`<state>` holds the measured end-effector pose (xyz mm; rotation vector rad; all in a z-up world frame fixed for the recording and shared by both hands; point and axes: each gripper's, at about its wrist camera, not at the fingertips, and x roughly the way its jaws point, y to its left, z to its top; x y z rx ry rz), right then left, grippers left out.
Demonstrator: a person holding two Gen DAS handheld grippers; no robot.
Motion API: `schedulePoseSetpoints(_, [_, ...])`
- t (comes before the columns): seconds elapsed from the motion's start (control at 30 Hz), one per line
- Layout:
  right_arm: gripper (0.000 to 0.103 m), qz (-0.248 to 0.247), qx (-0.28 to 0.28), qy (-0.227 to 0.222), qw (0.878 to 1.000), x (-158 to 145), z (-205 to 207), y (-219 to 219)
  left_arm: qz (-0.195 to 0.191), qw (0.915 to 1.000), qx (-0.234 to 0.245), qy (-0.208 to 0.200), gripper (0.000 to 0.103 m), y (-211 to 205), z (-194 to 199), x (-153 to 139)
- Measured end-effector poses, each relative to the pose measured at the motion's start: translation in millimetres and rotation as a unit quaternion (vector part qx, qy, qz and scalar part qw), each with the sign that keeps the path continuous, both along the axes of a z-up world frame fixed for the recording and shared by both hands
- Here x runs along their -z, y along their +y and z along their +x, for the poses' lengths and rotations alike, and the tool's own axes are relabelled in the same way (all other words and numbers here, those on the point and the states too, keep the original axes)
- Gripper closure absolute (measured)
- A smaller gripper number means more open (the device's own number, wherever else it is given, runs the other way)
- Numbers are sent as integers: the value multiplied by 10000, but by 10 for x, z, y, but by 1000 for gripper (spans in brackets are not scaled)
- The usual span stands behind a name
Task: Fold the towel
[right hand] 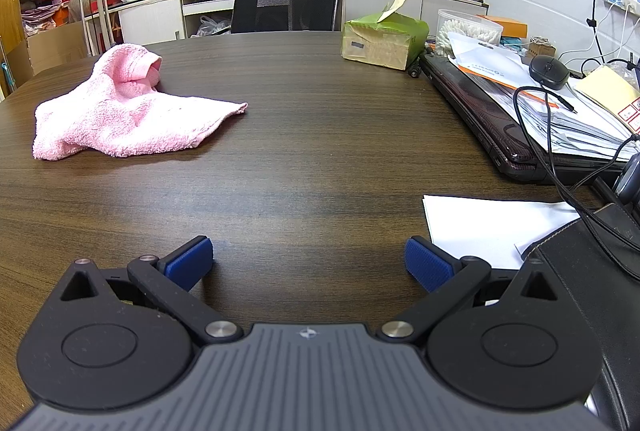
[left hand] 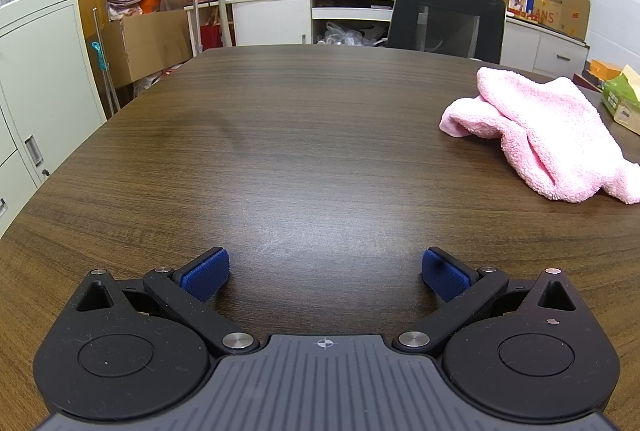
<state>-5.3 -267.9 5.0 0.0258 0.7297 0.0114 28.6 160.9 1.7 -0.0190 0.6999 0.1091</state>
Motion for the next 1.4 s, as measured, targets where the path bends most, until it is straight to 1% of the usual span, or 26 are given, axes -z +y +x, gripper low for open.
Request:
schedulePoseSetpoints(0.1, [0, -10, 77, 15, 10000, -5, -20, 19, 0, 10000, 0, 2, 0, -6, 1, -3])
schedulePoseSetpoints(0.23, [0, 0, 36, 214, 9998, -44, -13, 21, 0, 10000, 0, 5, 0, -10, 6, -1])
schedulePoseSetpoints(0.4, [0, 10, -116, 146, 9998, -29, -43, -12, -1, 10000, -23, 4, 0, -19, 14, -2])
schedulePoseSetpoints(0.7, [0, 6, -30, 286, 9996, -46, 32, 15, -4, 10000, -85, 2, 0, -47, 44, -9])
schedulePoseSetpoints(0.8, [0, 140, 74, 467, 9988, -99, 154, 23, -5, 9999, -113, 1, 0, -57, 56, -8])
schedulePoseSetpoints(0.97, [0, 658, 49, 493, 9966, -223, 396, 64, -7, 9998, -185, -2, 0, -74, 76, -8])
schedulePoseSetpoints(1.07, [0, 594, -18, 309, 9978, -300, 621, 197, -8, 9998, -198, -4, 0, -69, 81, -9])
schedulePoseSetpoints(1.1, [0, 592, -54, 316, 9977, -308, 710, 236, -9, 9998, -198, -4, 0, -68, 81, -9])
schedulePoseSetpoints(1.27, [0, 885, -32, 388, 9953, -288, 1159, 328, -12, 9998, -198, -6, 0, -61, 86, -2])
schedulePoseSetpoints(1.4, [0, 1224, 130, 587, 9907, -192, 1459, 288, -17, 9998, -199, -3, 0, -65, 87, 0])
